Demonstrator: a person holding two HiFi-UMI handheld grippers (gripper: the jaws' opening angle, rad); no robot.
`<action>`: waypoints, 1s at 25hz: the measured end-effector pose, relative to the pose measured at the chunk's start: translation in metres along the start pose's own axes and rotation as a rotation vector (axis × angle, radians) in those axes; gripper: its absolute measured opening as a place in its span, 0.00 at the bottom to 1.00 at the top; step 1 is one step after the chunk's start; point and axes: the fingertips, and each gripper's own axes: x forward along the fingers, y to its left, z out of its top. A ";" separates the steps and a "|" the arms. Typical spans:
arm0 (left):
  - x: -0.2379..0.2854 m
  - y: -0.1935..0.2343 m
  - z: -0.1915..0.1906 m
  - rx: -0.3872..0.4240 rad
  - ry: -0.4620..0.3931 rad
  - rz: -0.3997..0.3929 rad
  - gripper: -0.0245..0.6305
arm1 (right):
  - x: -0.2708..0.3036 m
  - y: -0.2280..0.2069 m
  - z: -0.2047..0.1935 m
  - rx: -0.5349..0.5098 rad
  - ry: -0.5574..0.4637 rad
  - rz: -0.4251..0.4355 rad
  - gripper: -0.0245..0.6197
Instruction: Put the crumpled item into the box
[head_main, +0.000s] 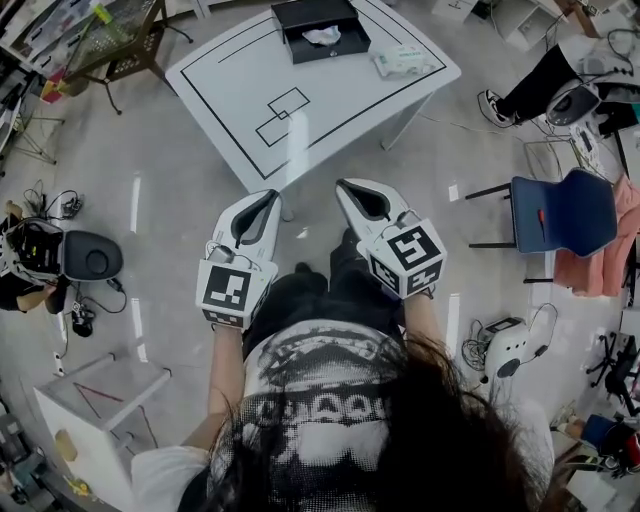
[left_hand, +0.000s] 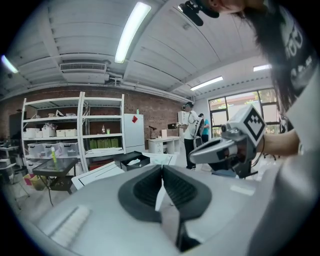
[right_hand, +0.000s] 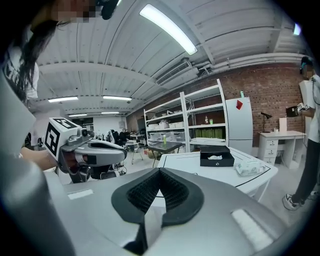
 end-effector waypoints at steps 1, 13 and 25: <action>-0.003 -0.001 -0.001 0.001 -0.004 0.000 0.04 | -0.001 0.004 -0.001 -0.008 0.001 0.002 0.04; -0.017 -0.004 -0.001 -0.005 -0.047 -0.006 0.04 | -0.005 0.027 -0.006 -0.050 0.016 0.008 0.04; -0.015 0.000 -0.009 -0.004 -0.033 -0.019 0.04 | -0.003 0.021 -0.014 -0.048 0.039 -0.022 0.04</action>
